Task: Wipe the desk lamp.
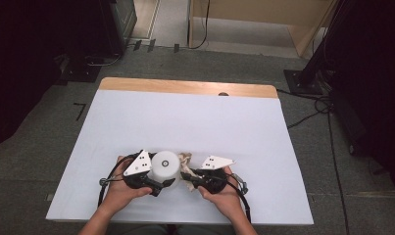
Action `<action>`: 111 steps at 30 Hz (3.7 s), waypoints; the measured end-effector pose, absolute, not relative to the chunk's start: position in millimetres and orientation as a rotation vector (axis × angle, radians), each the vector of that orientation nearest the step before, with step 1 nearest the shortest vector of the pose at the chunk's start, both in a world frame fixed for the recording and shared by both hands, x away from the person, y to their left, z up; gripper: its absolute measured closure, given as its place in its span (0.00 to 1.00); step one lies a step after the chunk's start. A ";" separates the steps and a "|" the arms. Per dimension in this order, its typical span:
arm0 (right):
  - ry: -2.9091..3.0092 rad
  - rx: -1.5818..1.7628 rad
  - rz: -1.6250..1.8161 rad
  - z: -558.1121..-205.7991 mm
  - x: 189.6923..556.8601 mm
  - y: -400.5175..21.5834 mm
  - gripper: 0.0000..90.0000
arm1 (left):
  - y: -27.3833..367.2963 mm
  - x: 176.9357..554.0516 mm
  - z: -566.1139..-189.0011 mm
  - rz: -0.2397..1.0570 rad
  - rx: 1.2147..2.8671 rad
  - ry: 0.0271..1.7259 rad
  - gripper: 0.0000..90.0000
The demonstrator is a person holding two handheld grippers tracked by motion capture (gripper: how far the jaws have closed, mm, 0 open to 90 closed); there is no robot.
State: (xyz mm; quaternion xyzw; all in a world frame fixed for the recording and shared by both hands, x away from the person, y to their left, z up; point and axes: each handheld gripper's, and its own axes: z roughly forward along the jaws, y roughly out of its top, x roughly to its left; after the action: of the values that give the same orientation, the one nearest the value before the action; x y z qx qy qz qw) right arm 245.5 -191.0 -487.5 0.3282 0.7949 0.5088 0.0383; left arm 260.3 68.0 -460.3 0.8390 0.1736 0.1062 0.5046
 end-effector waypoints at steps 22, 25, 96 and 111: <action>2.337 0.837 1.678 -460.2 235.1 -198.4 0.86 | 65.6 257.8 -460.2 0.270 2.019 0.446 0.09; 2.382 0.856 1.666 -467.7 237.6 -198.8 0.86 | 65.5 257.4 -460.2 0.273 2.021 0.447 0.09; 2.333 0.916 1.707 -438.9 236.2 -201.5 0.86 | 60.6 256.4 -458.5 0.271 2.040 0.484 0.09; 2.600 1.068 1.512 -479.5 249.9 -194.5 0.86 | 60.6 258.9 -460.6 0.238 2.036 0.494 0.08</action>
State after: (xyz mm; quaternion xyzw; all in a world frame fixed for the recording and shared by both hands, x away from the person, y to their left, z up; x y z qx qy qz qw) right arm 249.9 -194.5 -479.5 0.3346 0.8144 0.4735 -0.0252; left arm 258.9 60.6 -460.6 0.8397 0.2036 0.0980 0.4938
